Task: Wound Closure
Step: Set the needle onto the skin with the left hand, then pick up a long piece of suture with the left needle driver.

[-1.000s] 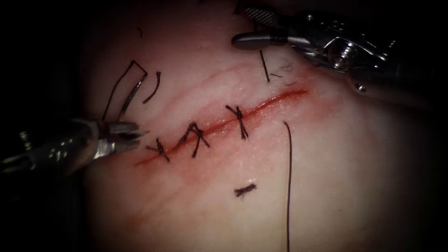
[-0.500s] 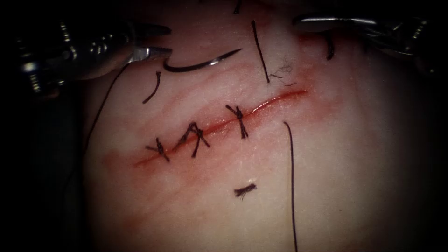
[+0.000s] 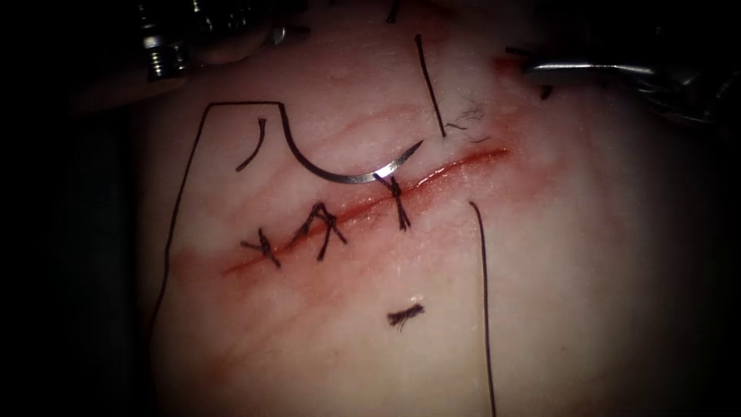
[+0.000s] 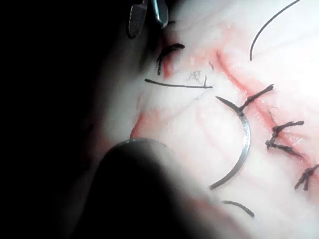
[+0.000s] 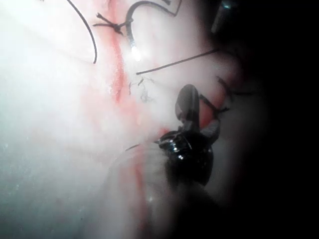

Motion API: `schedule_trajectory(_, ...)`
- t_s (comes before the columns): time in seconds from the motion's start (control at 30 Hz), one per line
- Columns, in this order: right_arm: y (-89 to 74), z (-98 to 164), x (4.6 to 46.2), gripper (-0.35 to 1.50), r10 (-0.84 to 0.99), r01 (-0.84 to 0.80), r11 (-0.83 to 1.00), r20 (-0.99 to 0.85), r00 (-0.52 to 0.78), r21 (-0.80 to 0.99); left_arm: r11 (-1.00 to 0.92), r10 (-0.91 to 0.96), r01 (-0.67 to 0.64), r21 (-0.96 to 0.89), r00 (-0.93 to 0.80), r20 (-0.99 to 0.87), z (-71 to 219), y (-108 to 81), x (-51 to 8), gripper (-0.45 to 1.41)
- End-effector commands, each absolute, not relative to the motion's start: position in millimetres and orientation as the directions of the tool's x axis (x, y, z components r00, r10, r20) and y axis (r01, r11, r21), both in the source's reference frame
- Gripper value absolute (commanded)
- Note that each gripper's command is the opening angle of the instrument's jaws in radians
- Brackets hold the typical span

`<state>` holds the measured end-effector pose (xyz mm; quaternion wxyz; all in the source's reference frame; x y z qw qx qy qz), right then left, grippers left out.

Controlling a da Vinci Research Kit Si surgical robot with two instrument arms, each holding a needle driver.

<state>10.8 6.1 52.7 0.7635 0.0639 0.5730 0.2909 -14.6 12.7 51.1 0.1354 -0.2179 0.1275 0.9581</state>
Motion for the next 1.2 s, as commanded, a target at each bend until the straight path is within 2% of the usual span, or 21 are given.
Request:
schedule_trajectory(0.03,6.3,53,11.4,1.31,0.516,-0.363,0.825,-0.84,0.171,0.433,-0.931,0.228,-0.335,0.149,-0.847,-0.481,50,12.6,-15.4,0.43)
schedule_trajectory(0.1,5.9,53,11.3,1.31,0.512,-0.354,0.829,-0.842,0.17,0.432,-0.919,0.289,-0.383,0.092,-0.814,-0.504,49,11.0,-15.7,0.45)
schedule_trajectory(0.17,5.7,54,11.2,1.31,0.509,-0.353,0.831,-0.844,0.171,0.43,-0.925,0.293,-0.376,0.053,-0.797,-0.528,47,9.0,-16.2,0.51)
schedule_trajectory(0.2,5.4,54,11.0,1.31,0.507,-0.351,0.833,-0.845,0.171,0.428,-0.963,0.167,-0.255,0.084,-0.815,-0.554,46,6.9,-17.3,0.58)
schedule_trajectory(0.23,5.4,54,11.0,1.31,0.506,-0.35,0.833,-0.846,0.171,0.428,-0.973,0.123,-0.213,0.095,-0.815,-0.566,45,6.0,-17.7,0.6)
schedule_trajectory(0.43,4.9,54,10.9,1.31,0.505,-0.35,0.834,-0.846,0.169,0.427,-0.98,-0.128,0.009,0.199,-0.794,-0.594,42,0.6,-21.0,0.6)
schedule_trajectory(0.57,4.3,54,10.6,1.35,0.501,-0.346,0.837,-0.849,0.17,0.424,-0.955,-0.275,0.128,0.269,-0.724,-0.632,40,-1.3,-23.6,0.63)
schedule_trajectory(0.63,3.8,54,10.3,1.3,0.498,-0.34,0.84,-0.851,0.17,0.423,-0.934,-0.341,0.17,0.314,-0.684,-0.645,40,-2.0,-24.8,0.66)
schedule_trajectory(0.83,2.7,54,9.1,1.23,0.494,-0.359,0.837,-0.852,0.173,0.413,-0.878,-0.475,0.271,0.394,-0.582,-0.659,41,-3.8,-27.1,0.67)
schedule_trajectory(1.2,2.5,55,8.6,1.25,0.487,-0.356,0.841,-0.856,0.173,0.407,-0.811,-0.581,0.398,0.43,-0.449,-0.679,42,-9.4,-28.6,0.63)
